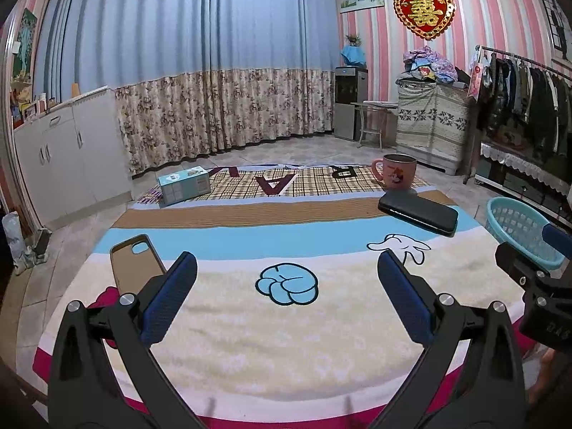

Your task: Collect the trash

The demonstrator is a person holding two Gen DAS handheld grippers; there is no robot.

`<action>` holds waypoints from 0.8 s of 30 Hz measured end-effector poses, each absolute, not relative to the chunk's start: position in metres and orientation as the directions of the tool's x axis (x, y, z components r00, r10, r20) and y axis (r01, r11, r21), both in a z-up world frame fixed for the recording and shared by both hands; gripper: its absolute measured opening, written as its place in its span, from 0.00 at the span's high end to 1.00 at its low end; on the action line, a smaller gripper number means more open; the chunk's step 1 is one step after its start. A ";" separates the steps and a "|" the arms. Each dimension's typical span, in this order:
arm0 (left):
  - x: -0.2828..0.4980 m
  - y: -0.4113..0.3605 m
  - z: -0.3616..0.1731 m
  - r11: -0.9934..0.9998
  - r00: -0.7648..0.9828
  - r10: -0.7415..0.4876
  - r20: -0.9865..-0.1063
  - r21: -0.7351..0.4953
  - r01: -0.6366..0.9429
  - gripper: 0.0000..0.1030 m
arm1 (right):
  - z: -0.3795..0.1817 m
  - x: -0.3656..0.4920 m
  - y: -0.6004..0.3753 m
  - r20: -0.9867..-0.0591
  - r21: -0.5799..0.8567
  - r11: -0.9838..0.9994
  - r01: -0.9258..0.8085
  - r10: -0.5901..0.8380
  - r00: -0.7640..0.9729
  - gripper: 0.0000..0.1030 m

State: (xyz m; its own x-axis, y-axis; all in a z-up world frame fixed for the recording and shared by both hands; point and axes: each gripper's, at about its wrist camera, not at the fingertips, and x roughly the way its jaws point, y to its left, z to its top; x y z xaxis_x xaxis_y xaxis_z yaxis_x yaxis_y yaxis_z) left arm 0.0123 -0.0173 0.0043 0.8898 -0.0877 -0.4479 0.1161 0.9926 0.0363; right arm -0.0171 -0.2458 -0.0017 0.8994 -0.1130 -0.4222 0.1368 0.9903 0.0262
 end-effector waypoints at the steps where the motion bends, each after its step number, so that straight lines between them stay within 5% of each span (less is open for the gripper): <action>1: 0.012 -0.017 0.005 0.993 0.891 -0.088 -0.446 0.035 0.115 0.05 | -0.002 -0.017 -0.246 -0.421 0.025 0.990 0.138 -0.115 0.900 0.04; 24: 0.011 -0.016 0.007 0.993 0.893 -0.089 -0.442 0.032 0.115 0.05 | -0.002 -0.019 -0.246 -0.410 0.023 0.987 0.159 -0.135 0.902 0.04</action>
